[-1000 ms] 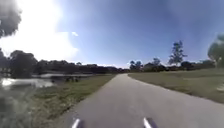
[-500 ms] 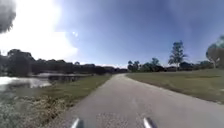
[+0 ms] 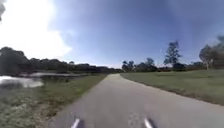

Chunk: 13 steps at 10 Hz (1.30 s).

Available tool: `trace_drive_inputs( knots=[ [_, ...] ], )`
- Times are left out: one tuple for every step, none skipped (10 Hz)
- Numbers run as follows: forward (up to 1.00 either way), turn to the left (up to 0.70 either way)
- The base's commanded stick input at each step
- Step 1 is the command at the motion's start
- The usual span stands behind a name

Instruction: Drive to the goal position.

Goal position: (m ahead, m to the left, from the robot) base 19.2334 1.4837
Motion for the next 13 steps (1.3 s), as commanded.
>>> trace_drive_inputs(
  knots=[
    [0.7, 0.0],
    [0.7, 0.0],
    [0.7, 0.0],
    [0.7, 0.0],
    [0.7, 0.0],
    [0.7, 0.0],
    [0.7, 0.0],
    [0.7, 0.0],
    [0.7, 0.0],
    [0.7, 0.0],
    [0.7, 0.0],
    [0.7, 0.0],
    [0.7, 0.0]
  ],
)
